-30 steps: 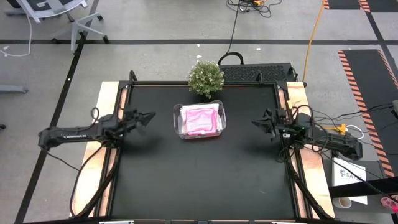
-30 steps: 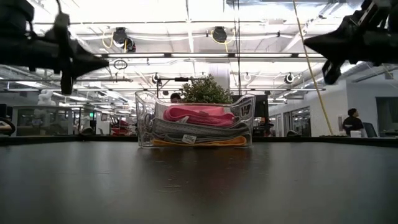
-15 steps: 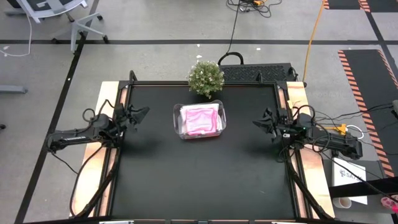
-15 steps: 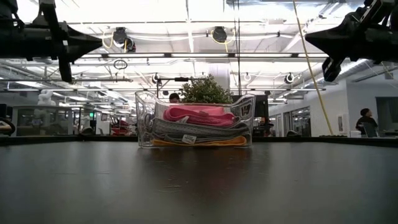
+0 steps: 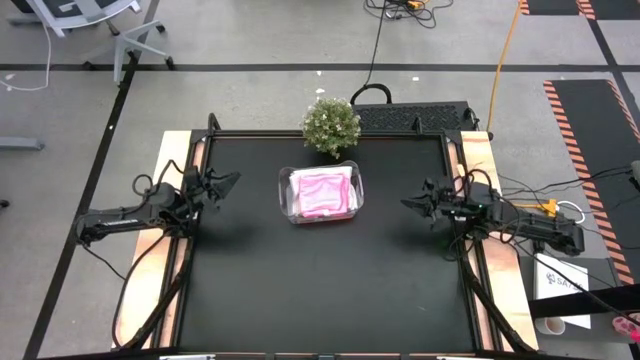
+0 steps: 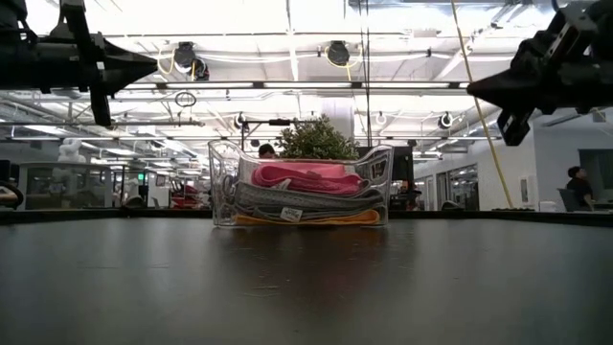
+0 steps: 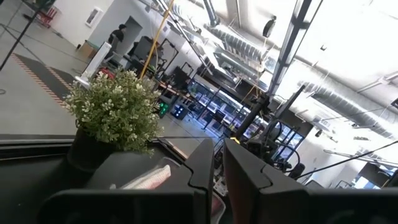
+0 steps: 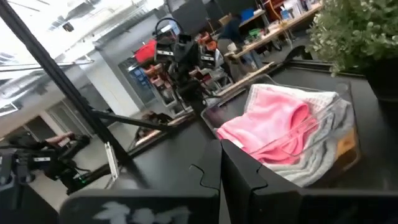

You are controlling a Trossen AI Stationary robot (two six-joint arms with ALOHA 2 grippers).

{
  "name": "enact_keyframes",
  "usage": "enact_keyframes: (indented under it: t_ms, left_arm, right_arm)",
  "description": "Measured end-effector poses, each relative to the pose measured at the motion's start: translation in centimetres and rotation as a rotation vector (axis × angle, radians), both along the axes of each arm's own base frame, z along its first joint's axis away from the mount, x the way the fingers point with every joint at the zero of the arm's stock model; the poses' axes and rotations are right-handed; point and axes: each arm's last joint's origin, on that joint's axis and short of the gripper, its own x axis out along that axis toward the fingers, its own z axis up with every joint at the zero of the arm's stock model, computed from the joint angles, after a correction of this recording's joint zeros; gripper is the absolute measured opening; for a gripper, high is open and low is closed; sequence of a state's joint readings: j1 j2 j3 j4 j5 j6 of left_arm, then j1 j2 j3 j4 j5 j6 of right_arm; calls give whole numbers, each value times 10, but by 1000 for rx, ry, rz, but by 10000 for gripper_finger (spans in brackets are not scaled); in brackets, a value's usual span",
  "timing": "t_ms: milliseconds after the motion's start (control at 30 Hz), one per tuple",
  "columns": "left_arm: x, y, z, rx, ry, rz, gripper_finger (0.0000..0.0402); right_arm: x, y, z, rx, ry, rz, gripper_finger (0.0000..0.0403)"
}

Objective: Fold microfiber towels
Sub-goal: Return to Home Position

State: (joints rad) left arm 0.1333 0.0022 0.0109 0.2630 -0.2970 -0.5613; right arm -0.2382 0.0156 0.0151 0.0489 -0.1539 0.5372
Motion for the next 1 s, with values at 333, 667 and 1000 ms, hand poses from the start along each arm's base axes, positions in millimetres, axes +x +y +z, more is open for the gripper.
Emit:
enact_keyframes:
  t_ms: [333, 667, 1000]
  left_arm:
    - [0, 0, 0, 0, 0, 0, 37]
    - [0, 0, 0, -1, 5, 0, 37]
    - [0, 0, 0, -1, 6, 0, 37]
  right_arm:
    - [1, 0, -2, 5, 19, -1, 0]
    - [1, 0, -2, 5, 20, -1, 0]
    - [1, 0, -2, 5, 19, 0, 0]
